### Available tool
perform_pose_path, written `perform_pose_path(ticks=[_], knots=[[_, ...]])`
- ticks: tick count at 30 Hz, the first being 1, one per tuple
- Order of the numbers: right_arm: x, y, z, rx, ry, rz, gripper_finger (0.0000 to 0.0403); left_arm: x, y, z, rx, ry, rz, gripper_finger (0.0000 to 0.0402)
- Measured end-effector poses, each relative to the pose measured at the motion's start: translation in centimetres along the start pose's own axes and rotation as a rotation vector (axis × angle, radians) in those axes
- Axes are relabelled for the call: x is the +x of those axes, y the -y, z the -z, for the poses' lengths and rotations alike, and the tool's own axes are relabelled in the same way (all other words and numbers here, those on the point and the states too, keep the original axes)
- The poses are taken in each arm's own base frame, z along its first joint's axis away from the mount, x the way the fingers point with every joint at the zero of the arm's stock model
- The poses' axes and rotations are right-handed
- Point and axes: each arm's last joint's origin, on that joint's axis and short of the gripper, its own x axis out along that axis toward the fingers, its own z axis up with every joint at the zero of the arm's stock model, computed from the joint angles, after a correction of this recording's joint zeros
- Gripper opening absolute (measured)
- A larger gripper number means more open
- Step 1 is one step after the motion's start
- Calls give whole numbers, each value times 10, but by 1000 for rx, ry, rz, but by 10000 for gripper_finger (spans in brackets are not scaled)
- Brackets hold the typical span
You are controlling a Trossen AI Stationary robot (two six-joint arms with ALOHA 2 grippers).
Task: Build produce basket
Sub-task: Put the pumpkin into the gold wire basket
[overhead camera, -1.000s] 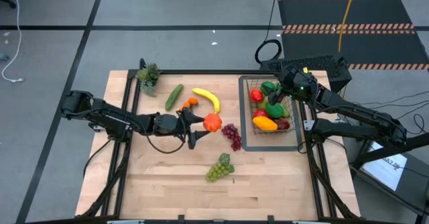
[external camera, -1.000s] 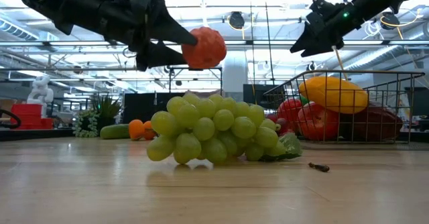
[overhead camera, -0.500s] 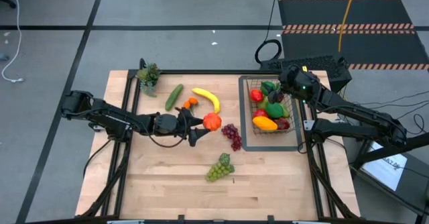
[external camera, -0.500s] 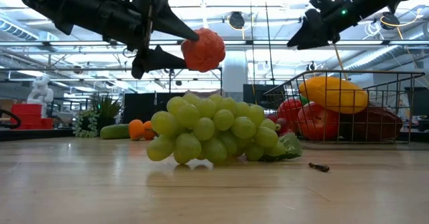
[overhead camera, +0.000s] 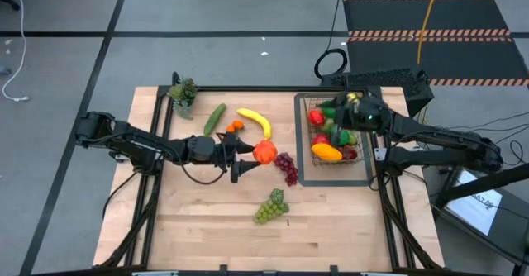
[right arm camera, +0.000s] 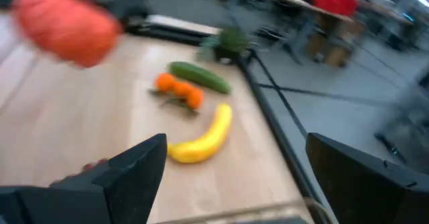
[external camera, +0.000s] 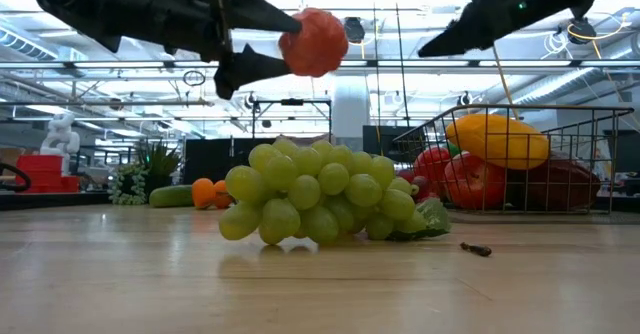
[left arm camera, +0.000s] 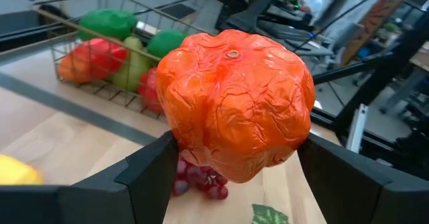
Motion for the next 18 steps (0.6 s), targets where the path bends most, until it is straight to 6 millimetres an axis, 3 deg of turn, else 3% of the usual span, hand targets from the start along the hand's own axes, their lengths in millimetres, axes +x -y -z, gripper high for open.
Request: perform_pose_path(ticks=[11, 18], knots=[[48, -61, -17, -380, 206, -197, 352, 1, -17, -6, 32, -60, 110, 294], [67, -94, -21, -487, 264, -98, 354, 1, -34, -10, 15, -96, 131, 294]])
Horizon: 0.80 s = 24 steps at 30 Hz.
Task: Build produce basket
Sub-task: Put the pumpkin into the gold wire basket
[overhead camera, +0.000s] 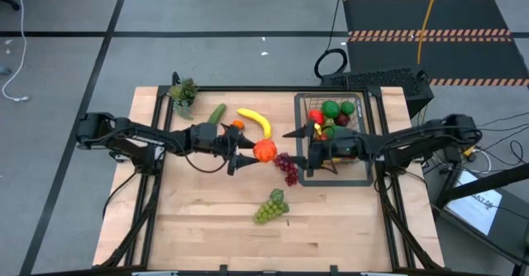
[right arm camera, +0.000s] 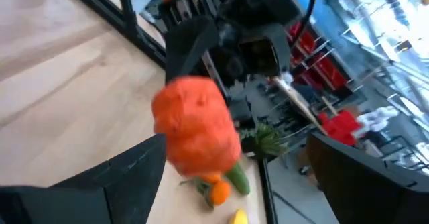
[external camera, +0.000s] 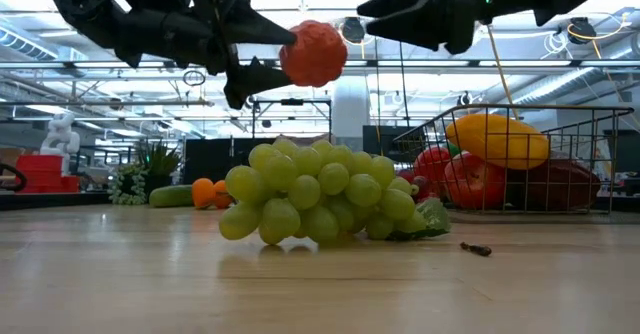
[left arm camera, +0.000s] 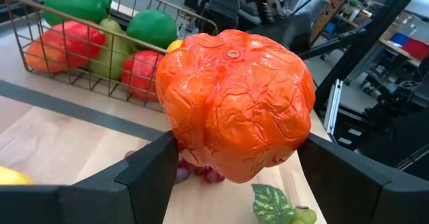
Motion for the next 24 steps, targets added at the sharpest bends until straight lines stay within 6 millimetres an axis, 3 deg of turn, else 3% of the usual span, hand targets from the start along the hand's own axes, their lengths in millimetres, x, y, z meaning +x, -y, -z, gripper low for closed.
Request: perform_pose_path(ticks=[13, 24], knots=[[33, -18, 3, 28, -62, -55, 355, -3, -10, 0, -27, -51, 25, 294], [55, -29, 9, -64, -89, -83, 355, -3, -11, 3, -32, -83, 33, 294]])
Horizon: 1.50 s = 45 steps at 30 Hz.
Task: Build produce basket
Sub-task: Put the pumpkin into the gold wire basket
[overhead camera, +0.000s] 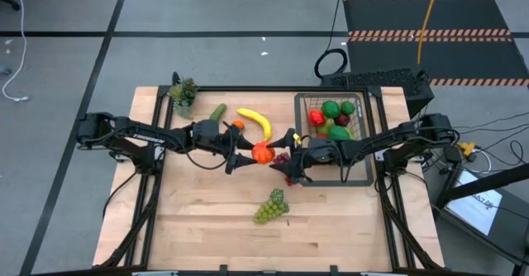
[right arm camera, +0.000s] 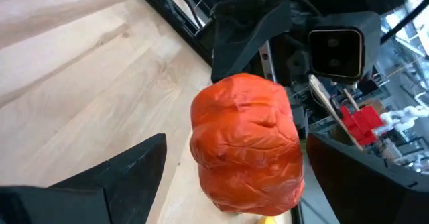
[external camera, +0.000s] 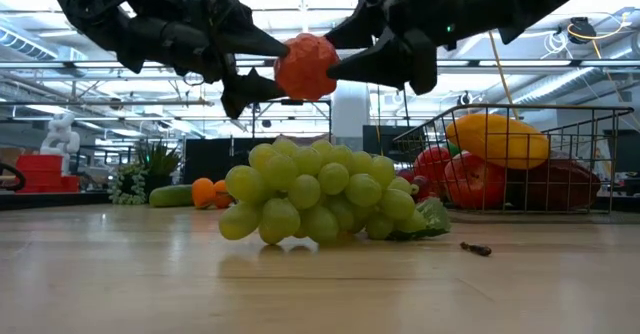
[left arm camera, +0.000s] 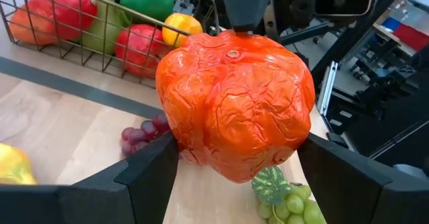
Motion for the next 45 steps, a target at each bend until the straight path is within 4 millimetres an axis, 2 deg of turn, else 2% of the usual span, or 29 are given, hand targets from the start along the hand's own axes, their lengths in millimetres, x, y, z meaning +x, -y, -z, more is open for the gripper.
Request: perform_pose_path(ticks=[14, 26, 35, 38, 43, 45], knots=[[0, 0, 0, -57, 8, 0, 300, 0, 0, 1, -3, -12, -3, 294], [3, 1, -1, -48, 30, 25, 303, 1, 5, -1, 1, 17, 25, 294], [2, 2, -3, -69, 49, 40, 277, 2, 9, -3, 105, 49, 34, 295], [2, 3, -4, -61, 56, 50, 274, 3, 12, -3, 189, 69, 17, 310], [1, 6, -6, -53, 69, 63, 273, -5, 19, -11, 239, 114, 27, 384], [1, 5, -6, -49, 70, 61, 273, -10, 21, -15, 242, 128, 26, 392]])
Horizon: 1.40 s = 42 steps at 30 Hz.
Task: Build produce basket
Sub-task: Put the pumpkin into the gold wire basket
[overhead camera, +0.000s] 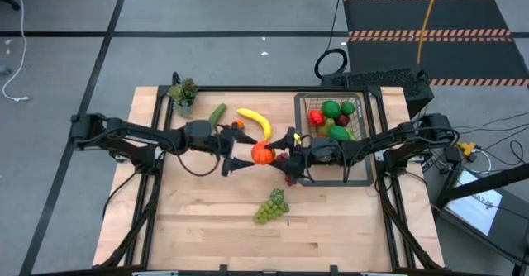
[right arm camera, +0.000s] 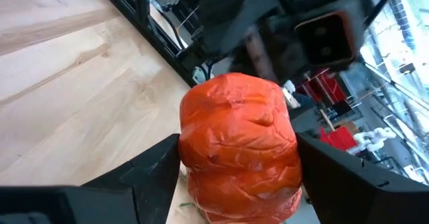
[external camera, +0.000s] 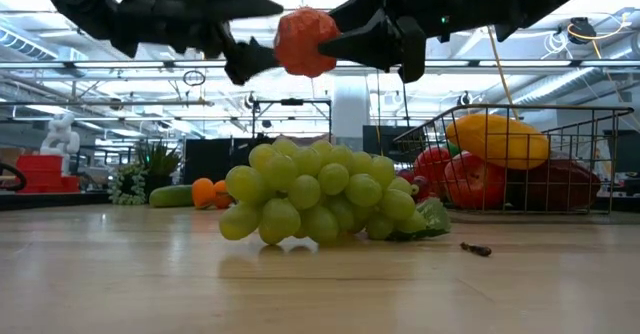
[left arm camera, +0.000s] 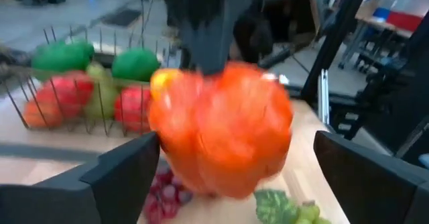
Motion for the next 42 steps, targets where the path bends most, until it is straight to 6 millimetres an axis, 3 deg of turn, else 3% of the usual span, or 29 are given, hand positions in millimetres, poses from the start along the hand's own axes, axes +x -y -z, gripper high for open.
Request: perform_pose_path(ticks=[5, 10, 15, 22, 27, 32, 42], knots=[[-1, -6, -4, 53, 5, -19, 273, -18, -3, -18, 6, 38, -35, 374], [-3, -9, -10, 170, -3, -5, 273, -43, -11, -36, 52, 92, -107, 388], [-18, -9, -19, 229, -109, 33, 272, -64, -18, -59, 94, 113, -193, 394], [-57, -7, -29, 95, -409, 162, 272, -80, -29, -87, 115, 45, -315, 395], [-91, 4, -33, 85, -546, 285, 272, -82, -32, -80, 73, -45, -346, 395], [-117, 12, -26, 115, -628, 300, 272, -83, -34, -72, 46, -114, -392, 395], [-141, 22, 4, 254, -824, 349, 272, -83, -34, -72, 44, -117, -405, 395]])
